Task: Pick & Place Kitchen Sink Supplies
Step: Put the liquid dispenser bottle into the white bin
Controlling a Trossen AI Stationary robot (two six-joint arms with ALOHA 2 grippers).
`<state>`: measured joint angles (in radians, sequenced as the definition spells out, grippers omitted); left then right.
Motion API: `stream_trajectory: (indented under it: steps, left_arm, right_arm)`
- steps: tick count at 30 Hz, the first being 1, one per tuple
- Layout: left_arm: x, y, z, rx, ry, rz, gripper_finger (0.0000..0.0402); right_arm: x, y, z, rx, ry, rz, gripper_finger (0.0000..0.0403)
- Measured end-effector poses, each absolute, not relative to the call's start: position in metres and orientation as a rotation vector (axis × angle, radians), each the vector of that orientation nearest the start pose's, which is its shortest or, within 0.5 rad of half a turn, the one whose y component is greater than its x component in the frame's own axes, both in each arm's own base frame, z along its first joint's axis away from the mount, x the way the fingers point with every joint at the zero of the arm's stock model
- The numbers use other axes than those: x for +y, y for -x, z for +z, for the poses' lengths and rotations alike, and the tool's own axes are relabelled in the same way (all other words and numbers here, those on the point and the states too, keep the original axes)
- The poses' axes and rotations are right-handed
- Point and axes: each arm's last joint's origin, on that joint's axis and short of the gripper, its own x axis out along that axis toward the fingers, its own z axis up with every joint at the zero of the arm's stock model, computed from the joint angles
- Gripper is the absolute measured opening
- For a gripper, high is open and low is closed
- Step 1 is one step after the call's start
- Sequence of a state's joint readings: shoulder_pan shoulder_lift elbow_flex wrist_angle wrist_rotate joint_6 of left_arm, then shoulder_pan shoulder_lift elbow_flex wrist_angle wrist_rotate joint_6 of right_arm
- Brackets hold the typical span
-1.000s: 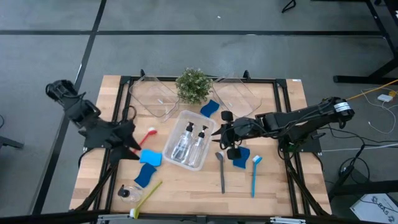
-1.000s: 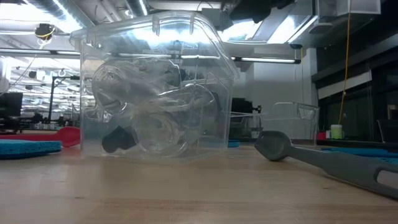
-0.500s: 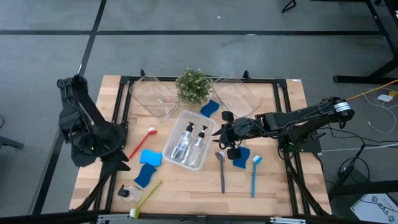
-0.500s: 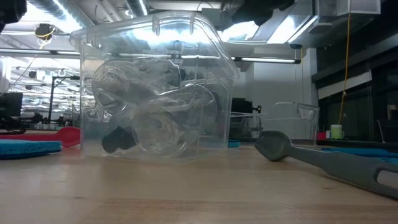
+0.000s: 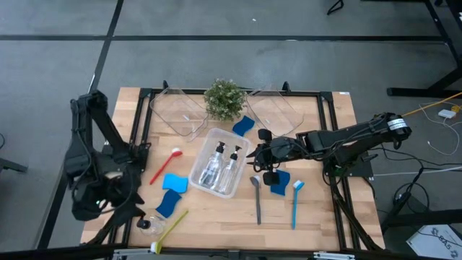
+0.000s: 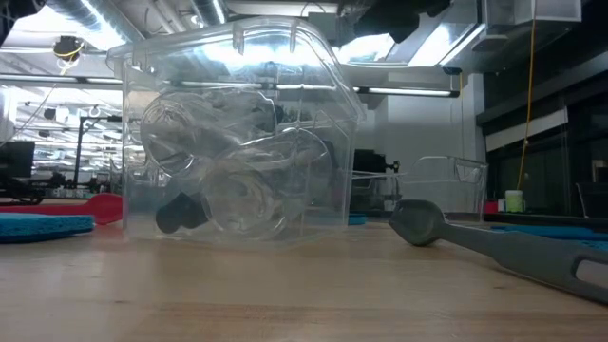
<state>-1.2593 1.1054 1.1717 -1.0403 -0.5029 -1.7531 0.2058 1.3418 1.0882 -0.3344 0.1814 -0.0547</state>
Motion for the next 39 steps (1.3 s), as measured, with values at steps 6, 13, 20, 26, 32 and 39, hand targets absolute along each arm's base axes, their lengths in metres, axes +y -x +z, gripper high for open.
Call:
stream_trajectory:
  steps: [6, 13, 20, 26, 32, 39]
  left_arm:
    - [-0.194, -0.06, 0.335, 0.896, 0.878, 0.028, 0.0251]
    - [-0.202, -0.046, 0.332, 0.89, 0.839, -0.012, 0.0251]
    - [-0.21, -0.041, 0.319, 1.017, 0.803, 0.044, 0.0251]
    - [-0.22, -0.042, 0.308, 1.03, 0.772, 0.107, 0.0251]
    - [-0.236, -0.047, 0.293, 1.023, 0.741, 0.139, 0.0251]
    - [-0.238, -0.049, 0.292, 0.938, 0.732, 0.135, 0.0251]
  right_arm:
    - [0.055, -0.287, 0.304, 0.574, 0.162, 0.038, 0.01]
    - [0.055, -0.288, 0.306, 0.553, 0.164, 0.038, 0.01]
    - [0.055, -0.289, 0.307, 0.544, 0.169, 0.04, 0.01]
    - [0.055, -0.289, 0.307, 0.545, 0.168, 0.04, 0.01]
    - [0.055, -0.289, 0.307, 0.545, 0.182, 0.043, 0.01]
    - [0.055, -0.289, 0.307, 0.544, 0.195, 0.046, 0.01]
